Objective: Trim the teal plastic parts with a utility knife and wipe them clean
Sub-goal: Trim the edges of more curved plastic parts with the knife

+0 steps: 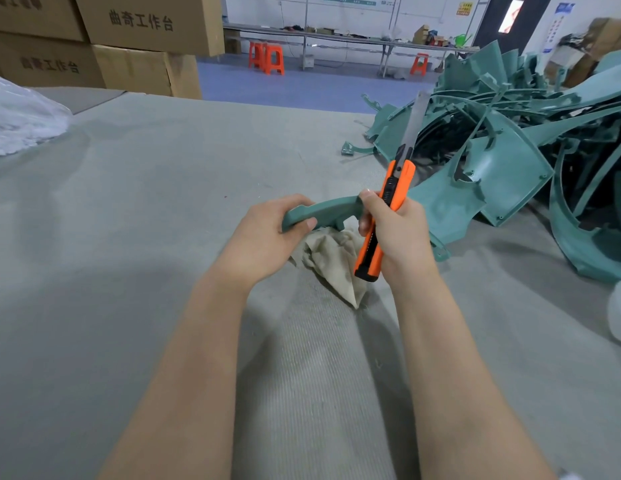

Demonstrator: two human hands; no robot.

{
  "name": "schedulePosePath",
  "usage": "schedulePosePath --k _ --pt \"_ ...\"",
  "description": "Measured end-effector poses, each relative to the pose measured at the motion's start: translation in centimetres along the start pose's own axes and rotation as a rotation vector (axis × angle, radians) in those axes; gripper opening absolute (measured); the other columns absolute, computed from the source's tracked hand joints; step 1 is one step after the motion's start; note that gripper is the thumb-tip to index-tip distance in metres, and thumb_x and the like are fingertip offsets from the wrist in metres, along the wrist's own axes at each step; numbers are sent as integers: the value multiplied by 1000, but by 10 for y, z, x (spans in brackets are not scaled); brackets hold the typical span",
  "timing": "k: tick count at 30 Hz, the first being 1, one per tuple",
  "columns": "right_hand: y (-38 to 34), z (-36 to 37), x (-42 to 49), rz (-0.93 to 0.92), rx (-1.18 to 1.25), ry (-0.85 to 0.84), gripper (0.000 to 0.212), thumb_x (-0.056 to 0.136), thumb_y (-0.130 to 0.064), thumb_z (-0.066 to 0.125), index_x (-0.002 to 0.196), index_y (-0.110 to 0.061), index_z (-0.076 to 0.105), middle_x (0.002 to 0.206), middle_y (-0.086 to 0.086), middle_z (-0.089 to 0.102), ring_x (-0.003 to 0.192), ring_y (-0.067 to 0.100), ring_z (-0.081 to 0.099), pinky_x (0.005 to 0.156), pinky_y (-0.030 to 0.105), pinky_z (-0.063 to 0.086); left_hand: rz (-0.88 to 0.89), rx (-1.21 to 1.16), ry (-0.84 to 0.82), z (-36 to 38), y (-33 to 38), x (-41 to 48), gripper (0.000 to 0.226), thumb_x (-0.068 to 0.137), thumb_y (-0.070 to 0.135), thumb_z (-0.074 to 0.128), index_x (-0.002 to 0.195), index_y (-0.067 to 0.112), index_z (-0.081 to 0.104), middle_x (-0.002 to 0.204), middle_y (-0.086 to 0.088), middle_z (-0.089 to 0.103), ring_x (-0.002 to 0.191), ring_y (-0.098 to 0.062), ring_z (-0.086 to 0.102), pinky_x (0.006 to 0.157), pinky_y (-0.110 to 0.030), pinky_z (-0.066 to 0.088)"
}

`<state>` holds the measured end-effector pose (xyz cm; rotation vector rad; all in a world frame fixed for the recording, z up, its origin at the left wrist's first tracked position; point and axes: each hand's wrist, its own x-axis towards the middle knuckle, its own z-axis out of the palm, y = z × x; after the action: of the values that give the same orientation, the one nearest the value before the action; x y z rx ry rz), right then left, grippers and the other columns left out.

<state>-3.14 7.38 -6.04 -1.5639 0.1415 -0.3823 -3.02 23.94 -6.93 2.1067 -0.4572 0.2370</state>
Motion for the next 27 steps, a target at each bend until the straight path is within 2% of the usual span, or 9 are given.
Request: schedulePosePath --k 5,10,14,17,20,23,26,27 --pt "1 3 0 45 89 5 25 96 -14 58 71 -14 56 44 -4 49 43 9 45 50 22 41 -21 -14 -9 1 -2 0 17 95 22 57 89 37 59 70 9 56 62 -6 50 56 -12 37" --pt "-3 -8 4 -6 165 77 31 96 -17 58 67 -17 45 45 -8 49 45 9 44 53 22 40 -24 -52 -9 2 0 -1 18 95 20 57 88 35 60 80 -5 63 71 -13 53 60 -15 39" --pt "-4 -18 9 28 292 130 27 96 -13 58 72 -15 47 44 -9 48 45 9 44 56 25 40 -37 -87 1 2 2 -2 22 95 19 57 84 38 60 81 -5 64 76 -17 56 65 -21 41" --pt "0 -17 7 74 234 175 30 94 -13 60 67 -15 48 43 -9 49 44 9 46 54 25 42 -48 -97 3 3 2 -1 19 95 19 57 86 36 61 82 -4 64 82 -23 59 70 -27 45" --pt "1 -17 7 97 160 173 28 93 -17 63 68 -13 52 51 -5 53 41 8 48 48 21 44 -51 -77 33 3 1 -1 11 95 19 57 93 29 63 79 3 61 79 -20 57 69 -26 43" --pt "0 -16 7 98 97 141 24 93 -13 63 71 -11 54 60 2 57 41 8 50 47 20 46 -75 -85 107 3 0 0 14 96 19 56 106 22 65 91 2 66 87 -17 60 75 -23 44" --pt "-4 -13 4 93 59 65 10 95 -14 59 93 -6 54 82 9 61 41 8 51 45 21 45 -91 -95 161 1 -1 1 16 96 17 56 109 15 65 100 -3 70 96 -21 63 86 -31 49" --pt "-5 -12 3 98 54 30 18 96 -22 58 103 -6 52 87 9 62 40 8 51 43 20 45 -95 -108 169 1 -1 1 17 96 16 56 110 13 65 101 -6 70 98 -24 64 89 -37 49"
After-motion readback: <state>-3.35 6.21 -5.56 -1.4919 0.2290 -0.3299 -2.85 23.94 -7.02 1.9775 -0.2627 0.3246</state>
